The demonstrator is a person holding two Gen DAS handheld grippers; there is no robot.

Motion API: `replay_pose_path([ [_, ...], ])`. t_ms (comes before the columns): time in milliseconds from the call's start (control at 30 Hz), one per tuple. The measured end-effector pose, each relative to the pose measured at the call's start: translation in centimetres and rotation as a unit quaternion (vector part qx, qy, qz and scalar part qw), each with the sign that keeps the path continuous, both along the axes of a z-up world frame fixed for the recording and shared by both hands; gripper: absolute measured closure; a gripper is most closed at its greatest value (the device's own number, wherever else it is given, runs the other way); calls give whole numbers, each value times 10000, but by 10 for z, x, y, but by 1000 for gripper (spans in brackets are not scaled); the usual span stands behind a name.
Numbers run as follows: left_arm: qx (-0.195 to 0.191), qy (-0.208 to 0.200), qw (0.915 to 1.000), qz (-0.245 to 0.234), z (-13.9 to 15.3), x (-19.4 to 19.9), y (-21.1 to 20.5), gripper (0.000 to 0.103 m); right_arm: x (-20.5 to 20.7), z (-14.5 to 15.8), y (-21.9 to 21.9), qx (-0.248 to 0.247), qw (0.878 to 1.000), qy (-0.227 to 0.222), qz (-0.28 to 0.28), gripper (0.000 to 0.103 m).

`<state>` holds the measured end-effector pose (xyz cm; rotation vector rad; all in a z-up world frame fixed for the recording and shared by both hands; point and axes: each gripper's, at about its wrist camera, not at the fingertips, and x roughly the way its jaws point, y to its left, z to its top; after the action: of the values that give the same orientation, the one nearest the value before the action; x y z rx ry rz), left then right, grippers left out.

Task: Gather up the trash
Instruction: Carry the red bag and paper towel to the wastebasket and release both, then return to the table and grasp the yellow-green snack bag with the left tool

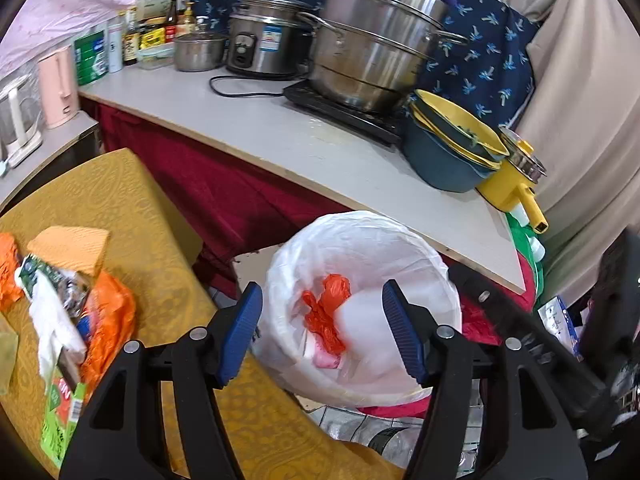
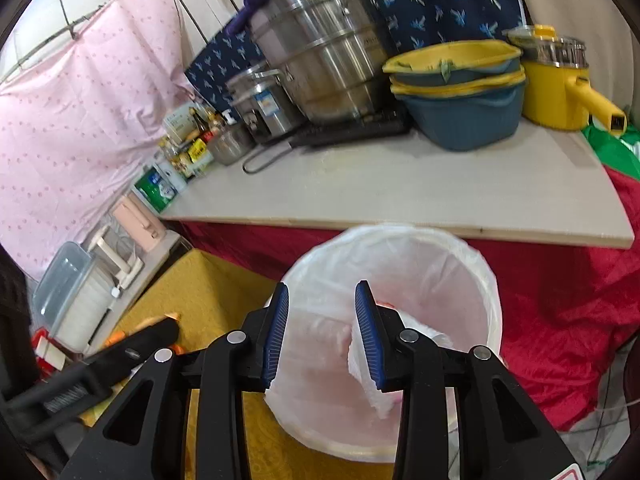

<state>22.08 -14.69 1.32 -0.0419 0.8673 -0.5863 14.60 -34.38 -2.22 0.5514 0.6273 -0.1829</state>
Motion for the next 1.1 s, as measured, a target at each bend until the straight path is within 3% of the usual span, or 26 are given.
replay_pose_path([
  [167, -9, 34, 9999, 165, -4, -4, 26, 44, -13, -34, 7, 0, 9990, 438, -75, 69],
  [300, 49, 11, 9996, 274, -5, -10, 43, 44, -31, -39, 11, 42, 9988, 471, -154, 69],
  [500, 34, 16, 9991, 414, -4, -22, 70, 43, -47, -16, 27, -152, 9994, 289, -145, 62],
  [633, 72, -61, 9984, 554, -3, -32, 94, 34, -51, 4, 51, -278, 9996, 68, -1, 56],
  [1100, 282, -27, 9918, 1243, -21, -52, 199, 24, -39, 33, 146, -432, 9950, -164, 881, 55],
])
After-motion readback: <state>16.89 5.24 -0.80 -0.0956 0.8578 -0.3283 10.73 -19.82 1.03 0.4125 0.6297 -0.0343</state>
